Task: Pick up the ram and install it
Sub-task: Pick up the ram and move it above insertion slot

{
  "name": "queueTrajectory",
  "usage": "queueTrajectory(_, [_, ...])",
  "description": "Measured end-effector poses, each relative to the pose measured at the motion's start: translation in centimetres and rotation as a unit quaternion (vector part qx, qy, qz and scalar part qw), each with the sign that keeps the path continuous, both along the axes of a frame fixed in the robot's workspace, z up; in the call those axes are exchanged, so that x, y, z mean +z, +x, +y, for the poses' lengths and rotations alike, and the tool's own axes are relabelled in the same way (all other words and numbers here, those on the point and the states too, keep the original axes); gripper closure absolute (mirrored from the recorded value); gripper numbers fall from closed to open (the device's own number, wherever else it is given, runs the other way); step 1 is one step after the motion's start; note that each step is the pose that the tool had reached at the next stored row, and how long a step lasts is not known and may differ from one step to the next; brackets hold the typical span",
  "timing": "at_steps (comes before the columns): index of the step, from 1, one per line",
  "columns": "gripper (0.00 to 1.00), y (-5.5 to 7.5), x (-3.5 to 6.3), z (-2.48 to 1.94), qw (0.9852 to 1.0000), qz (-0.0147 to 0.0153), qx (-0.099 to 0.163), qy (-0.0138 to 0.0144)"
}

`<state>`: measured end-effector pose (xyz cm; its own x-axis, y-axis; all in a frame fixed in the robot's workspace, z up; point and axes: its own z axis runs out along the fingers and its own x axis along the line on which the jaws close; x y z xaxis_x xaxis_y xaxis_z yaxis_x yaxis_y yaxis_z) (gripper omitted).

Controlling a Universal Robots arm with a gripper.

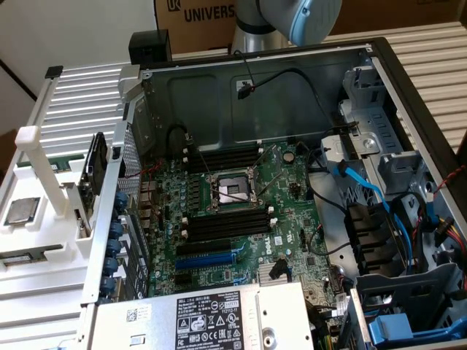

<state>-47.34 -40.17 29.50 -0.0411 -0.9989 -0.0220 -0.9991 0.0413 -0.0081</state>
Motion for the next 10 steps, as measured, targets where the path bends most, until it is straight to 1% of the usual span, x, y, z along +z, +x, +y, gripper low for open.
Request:
queueTrajectory(3, [0.9, 0.01, -0.13, 0.0, 1.0, 0.0001, 0.0, 0.0])
queueTrajectory(10, [0.9, 0.26, -0.48, -0.16, 1.0, 0.0, 0.0, 0.0])
